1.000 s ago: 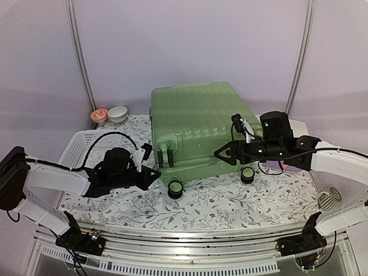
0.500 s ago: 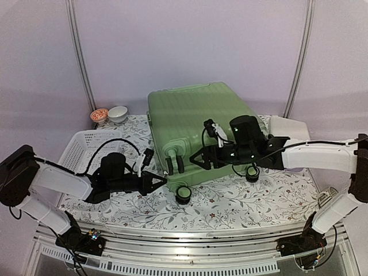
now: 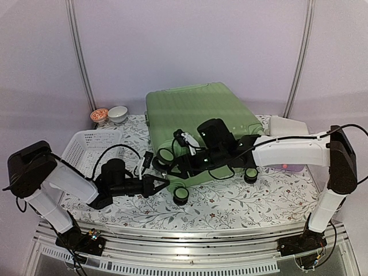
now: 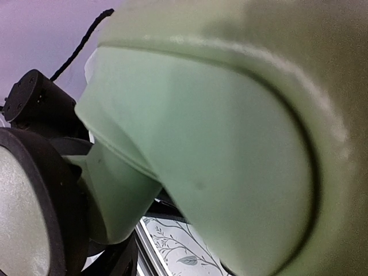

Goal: Open, take out, and arrange the luggage
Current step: Unzip the zipper of the luggage.

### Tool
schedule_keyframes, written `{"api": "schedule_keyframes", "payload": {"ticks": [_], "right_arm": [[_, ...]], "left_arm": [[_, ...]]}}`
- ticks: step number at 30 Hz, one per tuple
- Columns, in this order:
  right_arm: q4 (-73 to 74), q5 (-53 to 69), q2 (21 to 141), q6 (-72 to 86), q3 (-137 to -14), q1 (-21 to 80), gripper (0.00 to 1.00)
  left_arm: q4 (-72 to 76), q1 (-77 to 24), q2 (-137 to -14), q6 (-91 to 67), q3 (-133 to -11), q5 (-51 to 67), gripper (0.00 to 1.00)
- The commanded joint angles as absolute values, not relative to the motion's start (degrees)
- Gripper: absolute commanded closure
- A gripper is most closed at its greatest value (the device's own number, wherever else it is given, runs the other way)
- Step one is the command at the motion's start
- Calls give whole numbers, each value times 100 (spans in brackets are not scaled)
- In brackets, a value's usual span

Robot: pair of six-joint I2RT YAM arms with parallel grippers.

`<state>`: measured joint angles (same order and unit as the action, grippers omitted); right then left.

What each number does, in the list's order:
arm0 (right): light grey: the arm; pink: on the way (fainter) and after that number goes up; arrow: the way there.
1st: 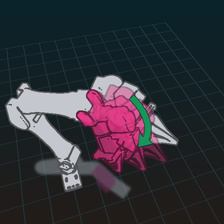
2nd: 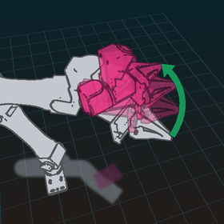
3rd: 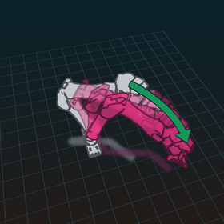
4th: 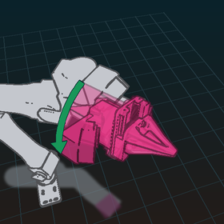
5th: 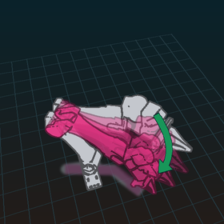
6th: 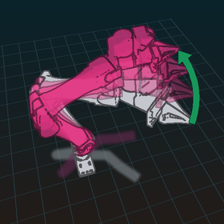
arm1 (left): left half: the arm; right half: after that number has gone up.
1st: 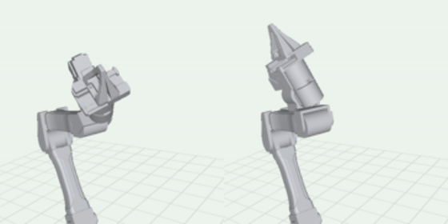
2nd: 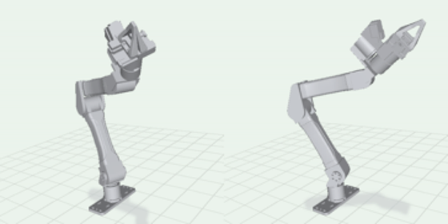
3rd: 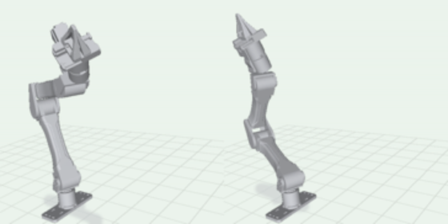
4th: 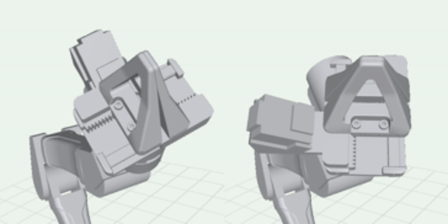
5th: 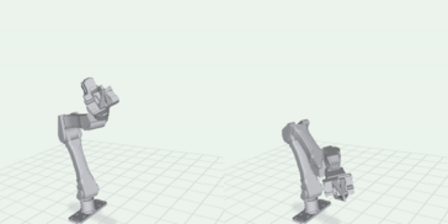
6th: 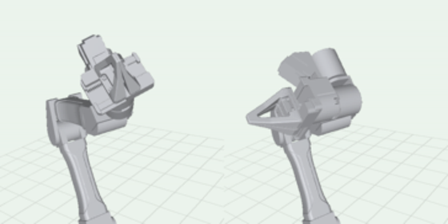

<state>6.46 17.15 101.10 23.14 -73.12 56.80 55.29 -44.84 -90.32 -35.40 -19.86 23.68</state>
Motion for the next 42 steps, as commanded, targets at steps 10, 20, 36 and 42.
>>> {"api": "schedule_keyframes", "payload": {"ticks": [10, 20, 36, 42], "right_arm": [[-430, 1168, 10262, 2399, -7477, 5633, 42], [-348, 1093, 10143, 2312, -7407, 5626, 42], [-778, 843, 8621, 2928, -5201, 5630, 41], [-1030, 755, 8206, 3155, -4553, 5628, 41]], "left_arm": [[9048, -5698, -9885, -3675, -1902, 2779, 100], [8052, -5994, -9697, -2976, -1890, 2670, 100], [5499, -6072, -8788, -2662, -2191, 981, 65], [4257, -6135, -7995, -2728, -1994, 511, 46]]}}
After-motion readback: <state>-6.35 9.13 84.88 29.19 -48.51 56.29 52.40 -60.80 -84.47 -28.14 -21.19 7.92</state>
